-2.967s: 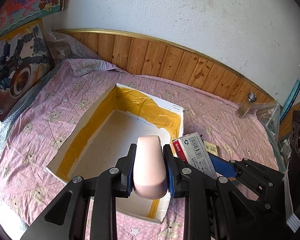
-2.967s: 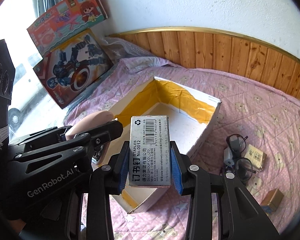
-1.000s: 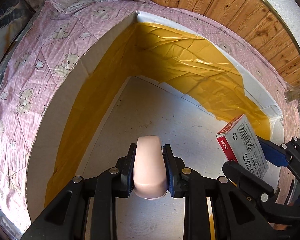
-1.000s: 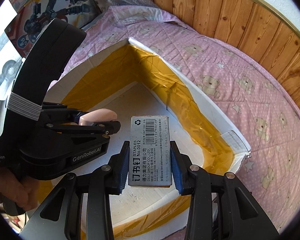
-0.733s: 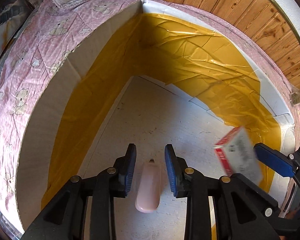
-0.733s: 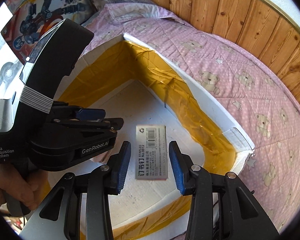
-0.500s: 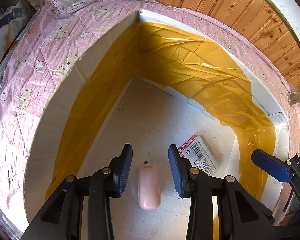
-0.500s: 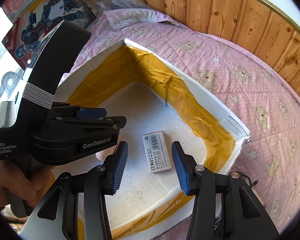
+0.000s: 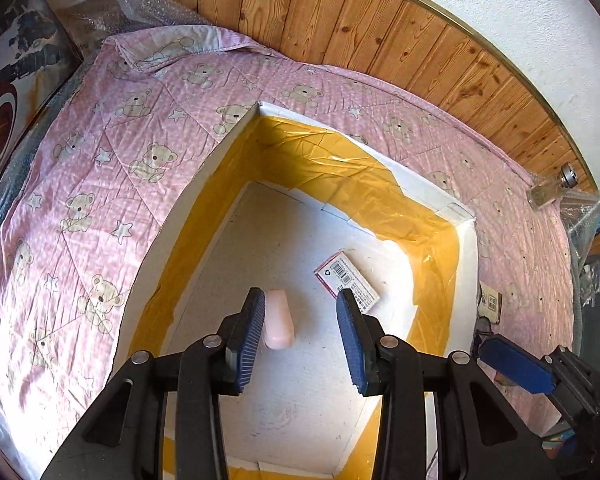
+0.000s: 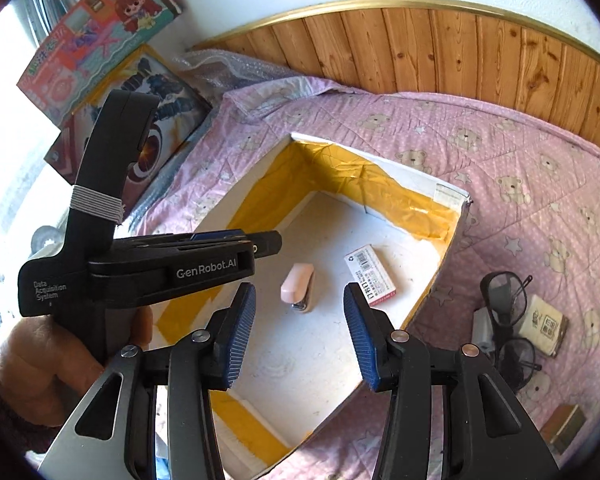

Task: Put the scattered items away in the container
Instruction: 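Open both tools to drop the stapler and staple box inside, then withdraw both tools from the box toward the remaining items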

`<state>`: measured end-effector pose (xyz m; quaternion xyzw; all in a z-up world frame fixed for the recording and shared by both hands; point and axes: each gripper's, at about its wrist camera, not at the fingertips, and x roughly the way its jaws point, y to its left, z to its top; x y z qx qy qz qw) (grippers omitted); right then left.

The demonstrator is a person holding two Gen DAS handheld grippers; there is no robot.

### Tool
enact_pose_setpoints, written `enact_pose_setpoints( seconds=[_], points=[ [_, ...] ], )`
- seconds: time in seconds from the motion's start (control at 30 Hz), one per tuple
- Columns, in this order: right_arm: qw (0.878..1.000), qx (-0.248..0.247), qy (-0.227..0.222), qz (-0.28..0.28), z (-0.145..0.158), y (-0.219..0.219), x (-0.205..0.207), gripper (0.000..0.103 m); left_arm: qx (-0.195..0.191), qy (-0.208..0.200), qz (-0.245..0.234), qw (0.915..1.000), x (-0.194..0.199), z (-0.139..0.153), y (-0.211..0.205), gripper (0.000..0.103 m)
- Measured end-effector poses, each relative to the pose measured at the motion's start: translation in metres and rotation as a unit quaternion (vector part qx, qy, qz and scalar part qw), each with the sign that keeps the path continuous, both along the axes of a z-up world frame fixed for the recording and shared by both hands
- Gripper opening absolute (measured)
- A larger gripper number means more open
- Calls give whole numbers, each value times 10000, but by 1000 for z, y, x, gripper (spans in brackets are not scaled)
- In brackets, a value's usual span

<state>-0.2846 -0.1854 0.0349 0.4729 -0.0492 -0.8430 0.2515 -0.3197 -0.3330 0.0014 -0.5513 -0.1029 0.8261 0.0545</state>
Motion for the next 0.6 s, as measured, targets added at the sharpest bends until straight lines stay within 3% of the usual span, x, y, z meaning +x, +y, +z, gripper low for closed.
enact_pose_setpoints(
  seconds=[0.6],
  points=[
    [9993,-324,113,-161,17,8,102,49,304,272,78,9991,98,15,-16,43]
  ],
)
